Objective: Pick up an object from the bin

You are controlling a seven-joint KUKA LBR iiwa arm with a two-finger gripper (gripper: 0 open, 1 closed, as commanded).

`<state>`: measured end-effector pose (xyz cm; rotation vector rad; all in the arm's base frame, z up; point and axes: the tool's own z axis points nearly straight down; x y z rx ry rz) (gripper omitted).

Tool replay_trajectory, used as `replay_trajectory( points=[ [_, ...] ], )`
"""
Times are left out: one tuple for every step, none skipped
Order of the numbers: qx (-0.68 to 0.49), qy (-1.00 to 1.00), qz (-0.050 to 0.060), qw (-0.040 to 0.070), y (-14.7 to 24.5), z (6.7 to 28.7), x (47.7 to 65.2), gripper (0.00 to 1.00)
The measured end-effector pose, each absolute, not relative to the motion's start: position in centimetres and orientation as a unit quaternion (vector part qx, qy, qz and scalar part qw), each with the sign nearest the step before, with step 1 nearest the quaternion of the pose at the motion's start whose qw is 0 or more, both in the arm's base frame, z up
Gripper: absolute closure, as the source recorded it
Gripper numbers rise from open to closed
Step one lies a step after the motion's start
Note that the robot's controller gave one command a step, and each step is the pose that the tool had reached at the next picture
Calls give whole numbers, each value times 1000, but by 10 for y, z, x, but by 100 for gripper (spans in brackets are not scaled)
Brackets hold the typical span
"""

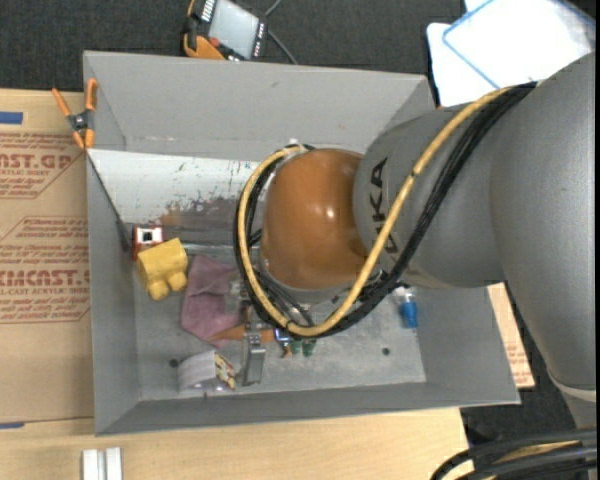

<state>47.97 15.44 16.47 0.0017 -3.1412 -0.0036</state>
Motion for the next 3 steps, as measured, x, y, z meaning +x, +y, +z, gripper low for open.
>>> replay_trajectory(
  points=[
    [1,-1000,-1,0,154,165,480,0],
    [16,-1000,-1,3,187,96,481,0],
    [-7,-1000,-1,-2,159,103,486,0]
  ],
)
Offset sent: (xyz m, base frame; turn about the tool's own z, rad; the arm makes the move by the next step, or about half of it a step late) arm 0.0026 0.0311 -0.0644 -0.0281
